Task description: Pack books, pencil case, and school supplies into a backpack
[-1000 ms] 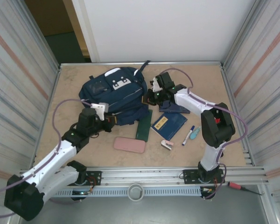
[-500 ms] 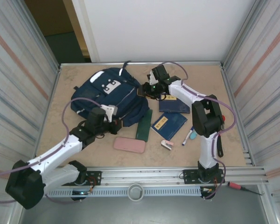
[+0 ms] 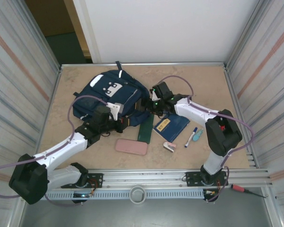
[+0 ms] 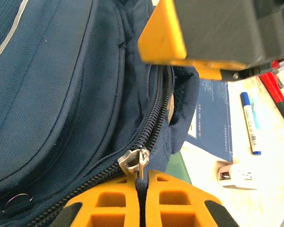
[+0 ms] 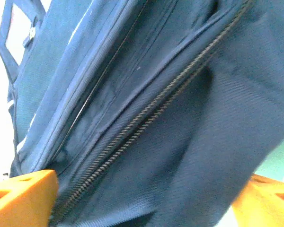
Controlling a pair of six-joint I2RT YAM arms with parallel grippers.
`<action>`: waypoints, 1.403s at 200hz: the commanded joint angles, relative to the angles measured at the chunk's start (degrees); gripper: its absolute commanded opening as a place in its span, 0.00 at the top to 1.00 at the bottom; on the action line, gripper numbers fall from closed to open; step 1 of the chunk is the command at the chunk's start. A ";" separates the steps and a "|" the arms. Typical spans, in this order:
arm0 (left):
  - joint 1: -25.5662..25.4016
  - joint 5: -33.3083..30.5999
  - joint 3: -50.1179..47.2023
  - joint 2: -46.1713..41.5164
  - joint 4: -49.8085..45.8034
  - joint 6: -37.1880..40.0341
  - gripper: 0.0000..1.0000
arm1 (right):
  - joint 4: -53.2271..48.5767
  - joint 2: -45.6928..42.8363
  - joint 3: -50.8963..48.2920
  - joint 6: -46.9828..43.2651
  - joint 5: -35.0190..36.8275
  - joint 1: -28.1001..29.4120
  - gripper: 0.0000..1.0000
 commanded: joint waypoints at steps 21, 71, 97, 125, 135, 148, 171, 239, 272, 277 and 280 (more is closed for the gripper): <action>-0.56 0.06 0.91 -4.08 4.40 1.30 1.00 | 7.76 -0.03 -1.14 4.76 1.34 -1.57 0.62; 4.16 -1.14 -3.43 -11.10 -1.03 -0.19 1.00 | 6.54 -0.17 1.84 0.73 -5.09 -7.91 1.00; 9.76 -4.92 -5.35 -14.80 -6.04 -3.27 1.00 | 3.25 2.20 6.16 -2.23 -9.78 -10.98 1.00; 12.09 -3.18 -5.16 -14.64 -7.63 -2.72 1.00 | 1.58 6.83 11.60 -3.37 -13.51 -12.46 1.00; 11.75 -0.27 -5.02 -13.52 -5.59 -2.35 1.00 | 1.26 9.01 13.77 -3.23 -13.19 -11.72 1.00; 9.69 1.88 -4.48 -12.05 -2.46 -1.84 1.00 | 0.51 12.13 17.57 -3.56 -13.20 -10.42 0.96; 4.27 0.85 -1.71 -9.33 0.13 0.13 1.00 | -3.62 15.50 23.27 -5.10 -9.77 -10.02 0.71; 2.29 0.90 -2.02 -4.68 8.21 -1.77 1.00 | -0.36 -0.44 2.54 -3.54 -0.22 -7.80 0.09; 2.08 3.94 -2.90 -3.57 10.59 -1.87 1.00 | 8.82 0.01 -1.85 2.23 -0.54 -2.59 0.00; 2.08 4.20 -2.98 -3.61 10.65 -1.92 1.00 | 9.09 0.84 -1.18 2.40 -0.39 -2.16 0.00; 2.08 4.32 -3.04 -3.65 10.62 -1.80 1.00 | 9.30 1.37 -0.71 2.47 -0.17 -1.91 0.00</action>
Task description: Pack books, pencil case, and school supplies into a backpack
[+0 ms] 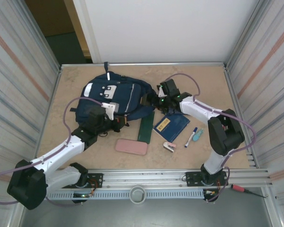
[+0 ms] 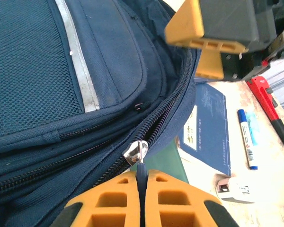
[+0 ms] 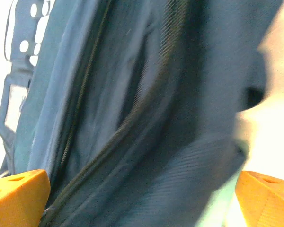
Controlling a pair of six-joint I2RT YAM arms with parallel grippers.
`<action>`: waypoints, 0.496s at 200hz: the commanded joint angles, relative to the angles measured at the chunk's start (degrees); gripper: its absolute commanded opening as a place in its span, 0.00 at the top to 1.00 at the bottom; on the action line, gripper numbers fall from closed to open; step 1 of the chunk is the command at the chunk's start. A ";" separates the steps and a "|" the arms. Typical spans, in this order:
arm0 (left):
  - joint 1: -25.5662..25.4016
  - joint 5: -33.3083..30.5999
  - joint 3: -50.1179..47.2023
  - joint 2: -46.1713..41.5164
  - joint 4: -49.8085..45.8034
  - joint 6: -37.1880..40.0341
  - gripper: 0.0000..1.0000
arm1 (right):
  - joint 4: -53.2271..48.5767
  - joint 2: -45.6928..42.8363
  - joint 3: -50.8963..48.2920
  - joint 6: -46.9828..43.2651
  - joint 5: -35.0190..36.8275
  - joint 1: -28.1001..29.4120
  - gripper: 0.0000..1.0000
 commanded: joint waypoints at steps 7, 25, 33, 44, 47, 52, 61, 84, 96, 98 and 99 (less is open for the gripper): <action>-0.54 3.75 0.02 -0.43 6.99 0.24 1.00 | 6.68 2.97 1.82 3.74 0.88 2.96 0.01; -0.54 3.32 0.07 -1.44 4.81 1.03 1.00 | 6.43 4.67 3.97 2.97 1.97 2.91 0.24; -0.55 2.22 -0.18 -2.51 3.83 1.39 1.00 | 5.71 4.95 4.50 2.42 2.58 2.50 0.39; -0.34 0.31 -0.78 -4.42 2.03 1.57 1.00 | 5.21 4.70 4.40 1.80 3.02 1.76 0.58; -0.15 -0.43 -1.03 -5.08 1.50 1.57 1.00 | 5.04 4.57 4.35 1.67 3.05 1.56 0.63; 0.16 -1.64 -1.54 -6.10 0.65 1.53 1.00 | 4.73 4.21 4.03 1.45 3.05 1.11 0.71; 1.21 -3.37 -2.76 -8.10 -0.53 1.10 1.00 | 4.28 3.63 3.54 0.98 2.69 0.46 0.83; 7.12 -4.88 -5.84 -11.71 -4.20 -1.24 1.00 | 3.50 2.10 2.89 -0.62 0.35 -0.90 0.92; 11.01 -5.35 -6.87 -12.62 -6.50 -2.58 1.00 | 2.97 1.56 2.94 -1.26 -0.33 -1.25 0.94; 11.57 -5.50 -6.91 -12.66 -7.00 -2.78 1.00 | 2.85 1.55 3.00 -1.48 -0.35 -1.29 0.94; 11.84 -5.62 -7.00 -12.77 -7.20 -2.85 1.00 | 2.78 1.46 3.01 -1.51 -0.45 -1.29 0.94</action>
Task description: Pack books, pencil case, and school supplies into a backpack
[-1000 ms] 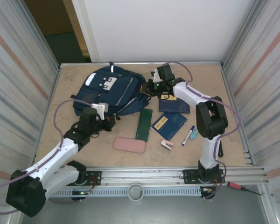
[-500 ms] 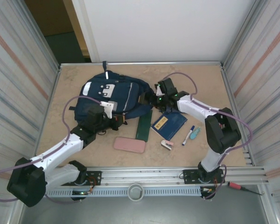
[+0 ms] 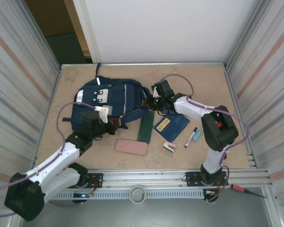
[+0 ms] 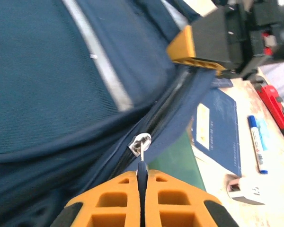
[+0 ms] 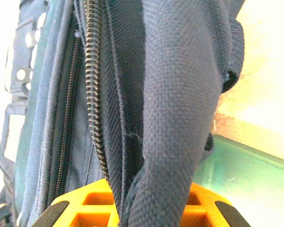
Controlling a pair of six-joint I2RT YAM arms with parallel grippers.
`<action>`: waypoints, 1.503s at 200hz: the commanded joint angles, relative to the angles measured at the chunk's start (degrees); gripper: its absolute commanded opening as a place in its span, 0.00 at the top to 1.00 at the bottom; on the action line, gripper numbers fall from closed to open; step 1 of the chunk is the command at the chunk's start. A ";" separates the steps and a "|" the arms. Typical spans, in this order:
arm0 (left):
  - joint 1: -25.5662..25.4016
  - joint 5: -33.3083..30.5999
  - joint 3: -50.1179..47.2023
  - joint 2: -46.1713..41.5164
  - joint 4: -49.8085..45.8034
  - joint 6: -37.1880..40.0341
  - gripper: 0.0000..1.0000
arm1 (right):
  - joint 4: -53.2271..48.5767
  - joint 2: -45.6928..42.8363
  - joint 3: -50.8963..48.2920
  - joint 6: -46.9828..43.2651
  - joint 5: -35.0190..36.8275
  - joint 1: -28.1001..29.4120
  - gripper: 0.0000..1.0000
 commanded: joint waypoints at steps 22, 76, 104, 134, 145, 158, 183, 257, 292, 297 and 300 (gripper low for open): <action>10.08 -5.37 -2.75 -3.77 -6.03 -2.93 1.00 | -1.33 -2.97 1.35 -3.14 -1.19 -2.72 0.95; 10.33 -2.66 -2.47 -2.04 -4.78 -2.87 1.00 | 0.78 -1.11 3.36 0.17 0.53 -0.85 0.95; 10.33 -3.69 -2.40 -2.85 -7.40 -2.31 1.00 | 4.21 -3.70 -0.20 4.89 4.89 -3.40 0.96; 10.40 -4.33 -2.75 -4.90 -9.41 -3.36 1.00 | 9.17 -5.69 -3.17 9.76 8.85 -3.66 0.98; 10.36 -3.70 -2.58 -5.75 -9.65 -3.82 1.00 | 10.34 -5.93 -3.32 10.74 10.55 -3.08 0.98; 10.40 -3.39 -2.05 -6.45 -10.45 -4.21 1.00 | 11.37 -5.86 -3.29 11.48 12.37 -2.26 0.98; 10.42 -5.31 -1.52 -6.37 -11.87 -3.91 1.00 | 12.63 -5.26 -3.30 11.88 13.38 -1.08 0.98; 13.23 -7.84 1.70 -4.93 -13.96 -3.25 0.51 | 3.34 -2.36 -2.35 1.25 6.17 8.35 0.51; 9.99 -11.71 3.37 -8.30 -14.80 -3.01 0.24 | -3.10 -5.31 -3.64 -5.35 6.39 2.86 0.31; 8.77 -12.36 3.76 -7.79 -14.08 -2.58 0.22 | -2.50 -5.01 -3.97 -4.82 5.65 1.55 0.30; 7.84 -12.87 4.14 -7.26 -13.73 -2.30 0.21 | -2.09 -4.56 -4.03 -4.52 5.28 1.02 0.29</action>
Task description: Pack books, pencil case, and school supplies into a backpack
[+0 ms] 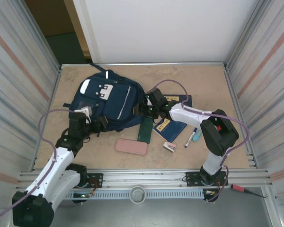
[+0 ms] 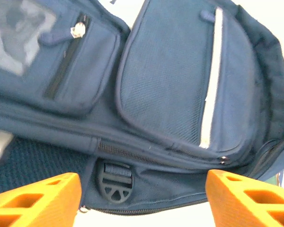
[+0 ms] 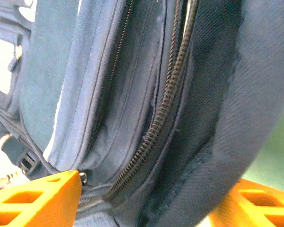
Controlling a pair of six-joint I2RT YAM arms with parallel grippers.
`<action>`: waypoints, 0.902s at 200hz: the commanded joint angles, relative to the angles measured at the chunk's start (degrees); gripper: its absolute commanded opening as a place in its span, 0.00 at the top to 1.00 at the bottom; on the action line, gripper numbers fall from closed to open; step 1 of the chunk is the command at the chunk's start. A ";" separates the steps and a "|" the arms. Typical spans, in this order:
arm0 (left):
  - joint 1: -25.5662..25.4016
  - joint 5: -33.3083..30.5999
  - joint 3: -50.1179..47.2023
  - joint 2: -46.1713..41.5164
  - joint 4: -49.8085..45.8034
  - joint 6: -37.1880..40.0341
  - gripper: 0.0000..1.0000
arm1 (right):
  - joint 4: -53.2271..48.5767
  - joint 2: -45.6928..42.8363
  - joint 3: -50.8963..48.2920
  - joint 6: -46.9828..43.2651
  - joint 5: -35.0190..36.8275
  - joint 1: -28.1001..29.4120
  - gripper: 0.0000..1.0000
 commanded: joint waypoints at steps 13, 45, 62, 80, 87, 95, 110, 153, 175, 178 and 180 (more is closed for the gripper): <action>-8.26 -6.53 6.12 4.41 1.08 3.26 0.19 | -0.79 0.06 1.01 -4.11 -3.76 -7.06 0.29; -20.54 -16.04 20.48 24.09 -3.31 11.78 0.13 | -0.69 0.90 1.07 -4.88 -4.00 -7.63 0.31; -22.50 -18.00 27.89 34.06 -6.00 14.90 0.11 | 1.00 -2.94 -2.51 -4.94 -3.81 -9.06 0.30; -22.60 -18.97 34.06 42.47 -7.40 17.75 0.11 | 1.68 -7.67 -6.14 -5.17 -3.58 -11.20 0.29; -22.56 -18.90 36.36 45.41 -8.18 18.70 0.11 | 1.59 -9.28 -7.27 -5.33 -3.47 -12.09 0.29; -22.58 -19.01 38.95 48.36 -8.59 19.77 0.11 | 1.44 -10.84 -8.53 -5.47 -3.38 -12.98 0.28; -22.56 -19.45 43.36 54.16 -9.58 21.12 0.13 | 1.24 -13.45 -10.69 -5.69 -3.42 -14.79 0.28; -22.43 -23.04 51.48 63.41 -11.65 23.37 0.49 | -4.12 -19.00 -12.88 -9.64 -0.43 -16.99 0.26; -20.92 -18.13 48.89 61.25 -7.05 24.40 0.82 | -9.69 -22.07 -12.34 -13.87 5.07 -16.93 0.25; -20.53 -17.13 48.19 60.65 -6.12 24.40 0.87 | -10.63 -22.54 -12.29 -14.33 5.76 -16.92 0.25; -20.26 -16.38 47.70 60.28 -5.36 24.39 0.91 | -11.15 -22.82 -12.30 -14.73 6.29 -16.88 0.25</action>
